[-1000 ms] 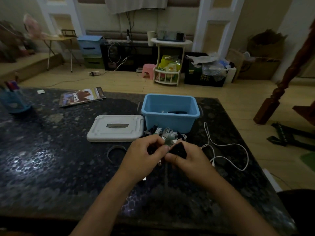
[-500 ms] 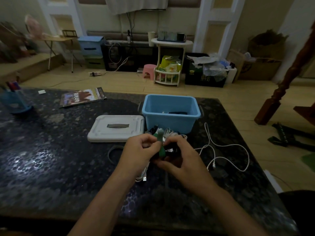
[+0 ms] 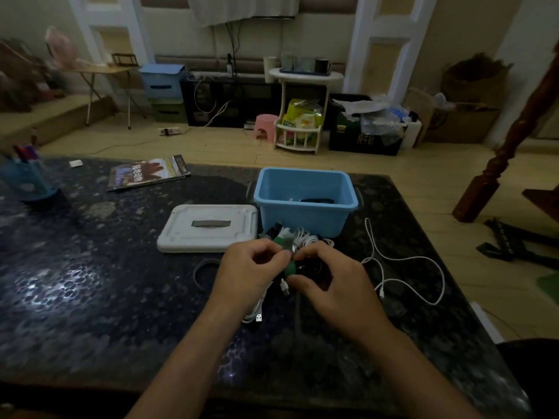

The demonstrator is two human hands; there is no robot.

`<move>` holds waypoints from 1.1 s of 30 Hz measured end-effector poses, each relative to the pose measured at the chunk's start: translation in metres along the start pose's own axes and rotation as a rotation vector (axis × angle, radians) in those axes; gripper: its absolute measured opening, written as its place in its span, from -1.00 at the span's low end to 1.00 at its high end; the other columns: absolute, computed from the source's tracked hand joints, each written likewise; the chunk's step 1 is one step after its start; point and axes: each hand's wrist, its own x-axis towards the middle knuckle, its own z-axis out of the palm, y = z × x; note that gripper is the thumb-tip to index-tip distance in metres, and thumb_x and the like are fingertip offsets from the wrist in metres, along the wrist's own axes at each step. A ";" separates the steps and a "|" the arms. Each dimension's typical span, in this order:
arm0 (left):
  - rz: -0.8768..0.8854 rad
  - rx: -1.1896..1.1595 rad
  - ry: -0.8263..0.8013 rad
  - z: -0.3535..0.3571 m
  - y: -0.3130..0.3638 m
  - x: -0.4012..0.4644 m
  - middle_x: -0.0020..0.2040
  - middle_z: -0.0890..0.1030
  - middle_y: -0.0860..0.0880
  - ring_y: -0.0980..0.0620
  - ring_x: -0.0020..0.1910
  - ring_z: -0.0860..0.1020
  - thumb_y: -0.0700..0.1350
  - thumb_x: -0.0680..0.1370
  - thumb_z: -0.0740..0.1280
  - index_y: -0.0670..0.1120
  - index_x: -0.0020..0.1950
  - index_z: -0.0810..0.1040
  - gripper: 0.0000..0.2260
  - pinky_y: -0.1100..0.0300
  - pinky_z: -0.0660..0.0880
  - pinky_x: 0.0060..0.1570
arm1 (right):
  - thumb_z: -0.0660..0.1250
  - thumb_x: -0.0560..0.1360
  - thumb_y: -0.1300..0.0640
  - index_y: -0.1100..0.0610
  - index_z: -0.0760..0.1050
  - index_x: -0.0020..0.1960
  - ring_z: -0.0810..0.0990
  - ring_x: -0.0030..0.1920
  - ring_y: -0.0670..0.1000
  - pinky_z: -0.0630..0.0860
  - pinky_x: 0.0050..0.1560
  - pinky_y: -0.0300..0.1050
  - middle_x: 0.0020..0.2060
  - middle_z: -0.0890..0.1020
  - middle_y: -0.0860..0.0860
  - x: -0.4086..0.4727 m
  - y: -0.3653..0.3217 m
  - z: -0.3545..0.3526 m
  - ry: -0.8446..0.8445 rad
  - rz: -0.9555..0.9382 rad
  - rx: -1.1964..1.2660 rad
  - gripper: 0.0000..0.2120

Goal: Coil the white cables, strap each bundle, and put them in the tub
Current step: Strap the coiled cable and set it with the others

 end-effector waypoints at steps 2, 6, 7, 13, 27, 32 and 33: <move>0.020 -0.009 -0.005 0.000 0.001 0.000 -0.27 0.68 -0.07 0.07 -0.28 0.60 -0.19 0.49 0.46 -0.08 -0.21 0.68 -0.91 0.09 0.56 -0.21 | 0.51 0.45 -0.07 -0.12 0.50 0.08 0.59 0.00 -0.26 0.50 -0.01 -0.39 -0.03 0.63 -0.23 0.000 -0.001 0.000 -0.032 0.042 -0.021 -0.73; 0.045 -0.041 -0.032 -0.002 0.002 0.000 -0.26 0.68 -0.03 0.09 -0.26 0.61 -0.23 0.48 0.46 -0.02 -0.20 0.67 -0.87 0.15 0.57 -0.20 | 0.44 0.47 -0.15 -0.13 0.44 0.04 0.60 -0.08 -0.21 0.55 -0.09 -0.22 -0.10 0.63 -0.20 0.000 0.000 0.001 -0.080 0.099 -0.039 -0.75; 0.058 -0.034 -0.038 -0.002 0.002 0.000 -0.27 0.68 -0.01 0.11 -0.27 0.61 -0.24 0.48 0.46 -0.02 -0.21 0.67 -0.86 0.17 0.56 -0.21 | 0.42 0.47 -0.18 -0.11 0.46 0.03 0.60 -0.11 -0.20 0.54 -0.12 -0.19 -0.13 0.63 -0.18 0.000 0.001 0.001 -0.080 0.100 -0.042 -0.75; 0.109 0.005 -0.051 -0.001 0.000 -0.002 -0.29 0.67 0.07 0.19 -0.30 0.60 -0.26 0.45 0.49 -0.01 -0.23 0.67 -0.85 0.35 0.51 -0.23 | 0.39 0.50 -0.19 -0.04 0.60 -0.06 0.63 -0.17 -0.17 0.57 -0.11 -0.03 -0.20 0.67 -0.12 0.004 0.007 0.000 -0.165 0.181 0.070 -0.77; 0.169 0.062 -0.338 -0.012 -0.008 0.000 -0.14 0.69 0.06 0.17 -0.14 0.64 -0.11 0.40 0.52 -0.03 -0.01 0.62 -0.79 0.33 0.53 -0.10 | 0.20 0.66 0.07 0.19 0.57 -0.23 0.52 -0.38 0.16 0.50 -0.35 -0.03 -0.38 0.58 0.11 0.012 0.003 -0.005 -0.336 0.534 0.516 -0.64; 0.224 0.225 -0.239 -0.008 -0.018 -0.001 -0.23 0.63 0.17 0.23 -0.22 0.58 -0.07 0.35 0.61 0.08 -0.15 0.60 -0.78 0.35 0.47 -0.19 | 0.17 0.65 0.06 0.18 0.53 -0.21 0.53 -0.42 0.08 0.51 -0.29 0.01 -0.37 0.53 0.15 0.011 0.003 -0.003 -0.386 0.623 0.459 -0.67; 0.216 0.223 -0.215 -0.008 -0.020 0.000 -0.26 0.63 0.14 0.23 -0.25 0.57 -0.06 0.36 0.61 0.06 -0.18 0.61 -0.80 0.33 0.47 -0.21 | 0.16 0.65 0.06 0.18 0.52 -0.17 0.53 -0.43 0.06 0.51 -0.25 0.02 -0.40 0.54 0.12 0.011 0.004 -0.002 -0.390 0.625 0.469 -0.68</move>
